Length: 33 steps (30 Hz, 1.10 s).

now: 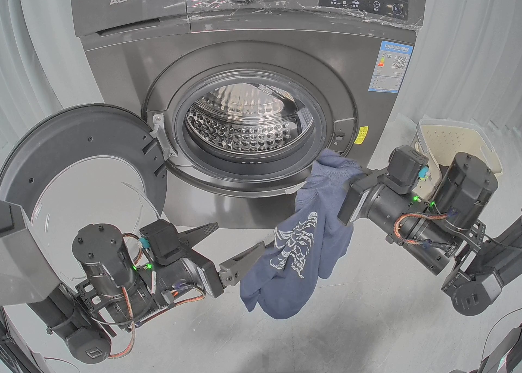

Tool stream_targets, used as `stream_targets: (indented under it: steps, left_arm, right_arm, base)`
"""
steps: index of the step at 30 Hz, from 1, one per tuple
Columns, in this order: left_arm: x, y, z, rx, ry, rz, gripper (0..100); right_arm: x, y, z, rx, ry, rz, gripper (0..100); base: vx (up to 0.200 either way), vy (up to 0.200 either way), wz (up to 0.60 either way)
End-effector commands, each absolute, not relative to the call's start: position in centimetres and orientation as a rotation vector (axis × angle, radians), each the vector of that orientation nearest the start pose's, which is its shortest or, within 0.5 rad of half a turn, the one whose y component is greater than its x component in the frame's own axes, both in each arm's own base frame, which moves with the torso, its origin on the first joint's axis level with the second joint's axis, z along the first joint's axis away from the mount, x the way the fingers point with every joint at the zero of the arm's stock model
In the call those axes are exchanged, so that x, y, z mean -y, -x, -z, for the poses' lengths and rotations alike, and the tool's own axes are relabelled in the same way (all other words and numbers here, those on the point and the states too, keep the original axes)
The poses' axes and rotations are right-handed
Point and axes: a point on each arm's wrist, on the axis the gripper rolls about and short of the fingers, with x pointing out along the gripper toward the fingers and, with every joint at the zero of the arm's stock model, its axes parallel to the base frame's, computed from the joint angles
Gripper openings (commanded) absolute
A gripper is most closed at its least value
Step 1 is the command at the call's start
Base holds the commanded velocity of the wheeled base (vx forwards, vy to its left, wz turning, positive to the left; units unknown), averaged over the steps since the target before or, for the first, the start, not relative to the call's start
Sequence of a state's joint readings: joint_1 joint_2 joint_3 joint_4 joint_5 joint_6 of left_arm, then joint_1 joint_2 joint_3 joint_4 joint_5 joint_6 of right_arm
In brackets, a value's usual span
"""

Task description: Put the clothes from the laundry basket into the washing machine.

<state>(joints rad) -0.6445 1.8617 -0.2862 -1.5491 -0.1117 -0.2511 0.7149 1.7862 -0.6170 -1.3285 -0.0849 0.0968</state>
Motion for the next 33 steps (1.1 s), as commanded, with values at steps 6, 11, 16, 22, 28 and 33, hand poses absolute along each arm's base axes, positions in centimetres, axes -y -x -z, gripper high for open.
stream_targets:
  steps: [6,11,16,22,28,33]
  left_arm:
    - [15.9,-21.9,-9.6,-0.153,0.187,0.719,100]
    - [15.8,-22.6,-9.1,-0.155,0.162,0.704,100]
    - [16.0,-23.3,-8.7,-0.156,0.162,0.694,100]
    - [15.3,-25.2,-7.4,-0.185,0.159,0.642,100]
    - [15.8,-26.4,-6.0,-0.207,0.155,0.635,100]
    - [16.5,-27.4,-5.1,-0.208,0.148,0.636,100]
  right_arm:
    - [-18.6,-20.9,-18.2,0.118,-0.156,-0.667,0]
    - [-19.5,-19.7,-17.9,0.103,-0.155,-0.746,0]
    - [-20.3,-18.7,-17.8,0.091,-0.174,-0.793,0]
    - [-20.2,-18.1,-17.7,0.099,-0.19,-0.806,0]
    - [-20.1,-17.7,-17.4,0.09,-0.186,-0.818,0]
    - [-20.6,-17.3,-17.4,0.087,-0.188,-0.844,0]
  base:
    - [0.0,0.0,0.0]
    - [0.0,0.0,0.0]
    - [0.0,0.0,0.0]
    - [0.0,0.0,0.0]
    - [0.0,0.0,0.0]
    - [0.0,0.0,0.0]
